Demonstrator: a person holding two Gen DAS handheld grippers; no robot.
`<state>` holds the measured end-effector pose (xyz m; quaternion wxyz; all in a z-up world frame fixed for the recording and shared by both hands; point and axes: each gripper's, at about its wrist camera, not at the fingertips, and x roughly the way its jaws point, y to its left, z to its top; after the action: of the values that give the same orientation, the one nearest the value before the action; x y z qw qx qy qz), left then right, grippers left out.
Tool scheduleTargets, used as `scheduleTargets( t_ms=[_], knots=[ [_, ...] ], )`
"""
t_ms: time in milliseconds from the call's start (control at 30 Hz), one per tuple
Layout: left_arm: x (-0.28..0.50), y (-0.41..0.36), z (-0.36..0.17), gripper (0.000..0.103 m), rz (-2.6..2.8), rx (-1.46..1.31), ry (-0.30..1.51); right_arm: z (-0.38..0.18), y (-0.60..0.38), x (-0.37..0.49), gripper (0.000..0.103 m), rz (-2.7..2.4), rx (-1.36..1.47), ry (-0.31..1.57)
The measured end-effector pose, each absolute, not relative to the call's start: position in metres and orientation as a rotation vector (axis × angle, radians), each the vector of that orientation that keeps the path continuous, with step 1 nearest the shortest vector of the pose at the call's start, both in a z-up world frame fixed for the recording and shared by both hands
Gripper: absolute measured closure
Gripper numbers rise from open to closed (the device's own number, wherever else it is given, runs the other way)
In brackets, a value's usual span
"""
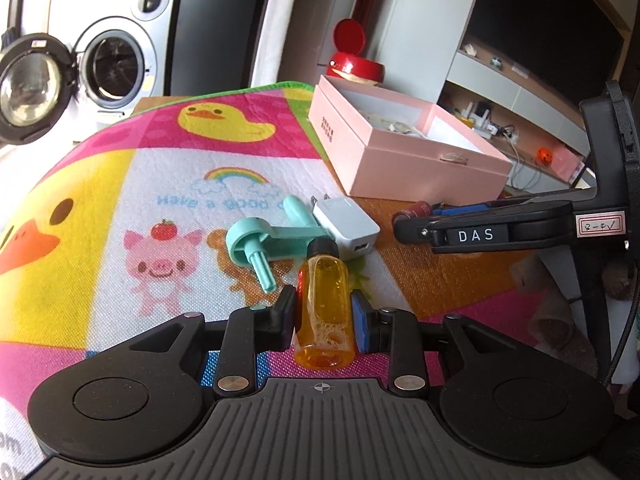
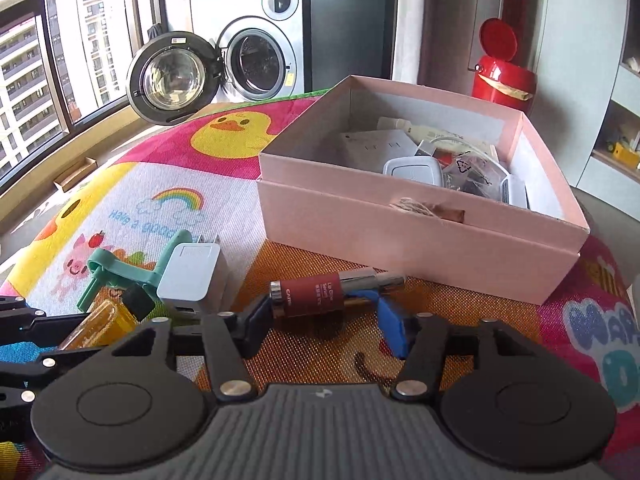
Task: Organize rigid objects
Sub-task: 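Grasp the orange bottle with the left tool while the right tool grasps the red lipstick, then carry the bottle and lipstick into the pink box and open both tools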
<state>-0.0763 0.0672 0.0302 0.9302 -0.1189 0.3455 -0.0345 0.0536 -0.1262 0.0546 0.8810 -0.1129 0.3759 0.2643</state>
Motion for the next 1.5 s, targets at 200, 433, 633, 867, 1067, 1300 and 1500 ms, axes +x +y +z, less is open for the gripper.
scheduleTargets(
  t_ms=[200,433,633,867,1067,1300,1500],
  knots=[
    [-0.083,0.068,0.033,0.07,-0.073,-0.255,0.738,0.06,-0.134,0.045,0.054,0.624,-0.276,0.772],
    [-0.077,0.052,0.034,0.07,-0.032,-0.171,0.747,0.051,-0.142,0.052,0.023,0.562,-0.21,0.776],
    [-0.078,0.047,0.036,0.07,-0.007,-0.152,0.768,0.048,-0.131,0.078,0.019,0.542,-0.234,0.769],
    [-0.082,0.058,0.034,0.07,-0.05,-0.189,0.751,0.056,-0.138,0.063,0.025,0.59,-0.277,0.757],
    [-0.083,0.05,0.04,0.071,-0.085,-0.158,0.748,0.079,-0.176,0.028,0.025,0.623,-0.288,0.741],
    [-0.049,0.025,0.091,0.071,-0.2,-0.109,0.658,0.119,-0.23,0.001,0.025,0.557,-0.261,0.625],
    [0.004,0.008,0.161,0.098,-0.235,-0.067,0.481,0.134,-0.259,0.0,0.025,0.496,-0.23,0.536]
  ],
)
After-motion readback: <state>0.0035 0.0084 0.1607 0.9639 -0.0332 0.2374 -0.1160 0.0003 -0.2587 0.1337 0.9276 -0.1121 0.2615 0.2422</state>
